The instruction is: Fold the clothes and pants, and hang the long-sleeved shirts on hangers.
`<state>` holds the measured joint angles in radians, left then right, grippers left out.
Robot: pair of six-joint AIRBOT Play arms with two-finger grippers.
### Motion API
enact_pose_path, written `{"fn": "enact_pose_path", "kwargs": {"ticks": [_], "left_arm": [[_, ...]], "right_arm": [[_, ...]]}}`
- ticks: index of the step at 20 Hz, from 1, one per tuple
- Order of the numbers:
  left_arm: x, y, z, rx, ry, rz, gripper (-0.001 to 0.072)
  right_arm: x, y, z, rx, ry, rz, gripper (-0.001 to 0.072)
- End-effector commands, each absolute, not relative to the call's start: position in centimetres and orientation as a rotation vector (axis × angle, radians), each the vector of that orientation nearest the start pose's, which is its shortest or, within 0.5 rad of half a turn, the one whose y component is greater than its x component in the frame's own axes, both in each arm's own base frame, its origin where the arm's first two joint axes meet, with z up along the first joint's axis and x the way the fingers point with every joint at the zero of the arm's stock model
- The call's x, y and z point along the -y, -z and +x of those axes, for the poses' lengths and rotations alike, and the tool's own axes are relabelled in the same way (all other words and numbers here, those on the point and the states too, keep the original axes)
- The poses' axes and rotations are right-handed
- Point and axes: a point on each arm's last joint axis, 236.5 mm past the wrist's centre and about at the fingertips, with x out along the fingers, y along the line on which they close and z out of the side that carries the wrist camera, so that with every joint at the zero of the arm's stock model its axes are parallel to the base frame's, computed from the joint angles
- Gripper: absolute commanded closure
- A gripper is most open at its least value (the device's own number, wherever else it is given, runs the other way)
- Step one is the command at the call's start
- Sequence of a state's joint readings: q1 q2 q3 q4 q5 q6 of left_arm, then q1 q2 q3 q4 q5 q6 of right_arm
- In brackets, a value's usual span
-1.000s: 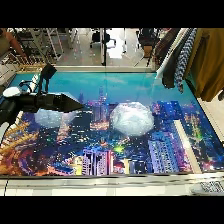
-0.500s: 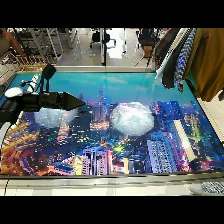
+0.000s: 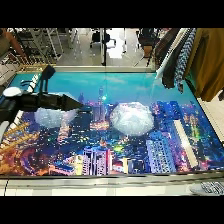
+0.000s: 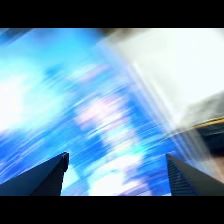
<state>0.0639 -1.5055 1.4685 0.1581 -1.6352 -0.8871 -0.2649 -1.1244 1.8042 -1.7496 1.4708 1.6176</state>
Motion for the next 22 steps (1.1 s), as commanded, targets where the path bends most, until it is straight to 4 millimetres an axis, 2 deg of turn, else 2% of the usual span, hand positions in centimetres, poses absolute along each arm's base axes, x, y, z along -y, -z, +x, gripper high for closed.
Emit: {"fn": "enact_pose_path", "kwargs": {"ticks": [1,2,3,4,5,6,7,8,10,12,15,22], "left_arm": [[13.4,-13.6,40.2,-1.063,0.975,-0.322,0.0699],[9.3,-11.8,40.7,-1.151,0.782,-0.229,0.0699],[4.6,-10.8,41.1,-1.22,0.563,-0.143,0.07],[0.2,-10.8,41.3,-1.238,0.363,-0.071,0.0699],[-3.0,-11.4,41.4,-1.215,0.217,-0.017,0.0699],[-5.2,-12.6,41.7,-1.173,0.115,0.011,0.0698],[-6.3,-14.0,42.0,-1.117,0.056,0.011,0.0698],[-6.4,-15.1,42.3,-1.069,0.035,-0.009,0.0697],[-6.3,-16.0,42.2,-1.044,-0.028,-0.108,0.0697],[-6.3,-15.9,42.3,-1.046,-0.032,-0.115,0.0697],[-6.3,-15.9,42.3,-1.047,-0.032,-0.116,0.0697],[-6.3,-15.9,42.3,-1.047,-0.032,-0.116,0.0697]], "right_arm": [[-3.0,-20.8,36.4,-1.011,-0.189,0.274,0.0018],[-6.7,-18.7,36.0,-1.061,-0.306,0.275,0.0021],[-9.6,-16.5,35.5,-1.101,-0.381,0.254,0.0052],[-12.3,-14.1,34.9,-1.133,-0.438,0.216,0.0124],[-14.7,-12.2,34.6,-1.142,-0.489,0.176,0.0156],[-17.0,-10.3,34.7,-1.127,-0.529,0.131,0.0153],[-18.9,-8.8,35.2,-1.092,-0.545,0.081,0.0156],[-20.1,-7.9,35.8,-1.045,-0.553,0.009,0.0223],[-21.5,-7.4,37.3,-0.938,-0.551,-0.15,0.0695],[-22.5,-8.4,38.5,-0.84,-0.553,-0.214,0.0693],[-23.3,-9.8,39.6,-0.762,-0.556,-0.175,0.0696],[-23.4,-10.1,39.9,-0.746,-0.555,-0.172,0.0696]]}}
